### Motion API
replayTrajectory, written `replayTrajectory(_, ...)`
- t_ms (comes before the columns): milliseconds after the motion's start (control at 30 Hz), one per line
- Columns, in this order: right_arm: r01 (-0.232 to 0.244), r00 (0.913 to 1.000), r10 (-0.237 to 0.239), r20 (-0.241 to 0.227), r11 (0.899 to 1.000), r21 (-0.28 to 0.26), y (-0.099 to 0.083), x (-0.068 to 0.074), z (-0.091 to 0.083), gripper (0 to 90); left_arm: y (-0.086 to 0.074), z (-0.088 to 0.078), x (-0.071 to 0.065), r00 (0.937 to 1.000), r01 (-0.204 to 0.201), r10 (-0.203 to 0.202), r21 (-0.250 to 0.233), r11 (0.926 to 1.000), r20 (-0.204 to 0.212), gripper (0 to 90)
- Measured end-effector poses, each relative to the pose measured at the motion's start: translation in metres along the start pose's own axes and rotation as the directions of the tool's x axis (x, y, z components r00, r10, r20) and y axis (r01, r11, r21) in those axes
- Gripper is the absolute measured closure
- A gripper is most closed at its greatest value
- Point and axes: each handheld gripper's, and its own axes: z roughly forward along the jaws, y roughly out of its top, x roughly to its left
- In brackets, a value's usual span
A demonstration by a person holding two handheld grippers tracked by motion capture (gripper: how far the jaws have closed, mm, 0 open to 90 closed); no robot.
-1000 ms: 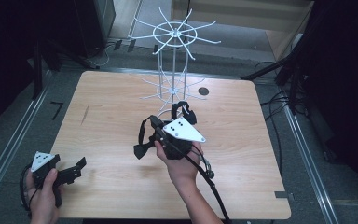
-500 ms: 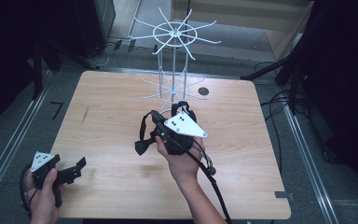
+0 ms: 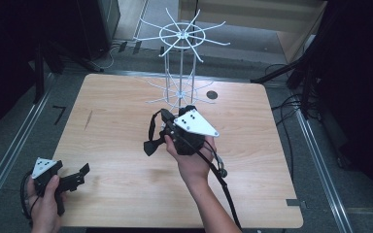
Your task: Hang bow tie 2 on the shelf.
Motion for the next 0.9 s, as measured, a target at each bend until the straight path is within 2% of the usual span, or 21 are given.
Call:
replayTrajectory(400, 0.003, 0.9994, -0.004, 0.034, 1.0, 0.02, 0.006, -0.01, 0.007, 90.0, 0.0, 0.0, 0.001, 1.0, 0.006, -0.006, 0.002, 1.0, 0.002, 0.0)
replayTrajectory(900, -0.016, 0.9969, 0.011, 0.077, 0.998, 0.058, 0.009, -0.025, 0.019, 90.0, 0.0, 0.0, 0.001, 0.9999, 0.013, -0.013, 0.003, 0.9999, 0.007, 0.0)
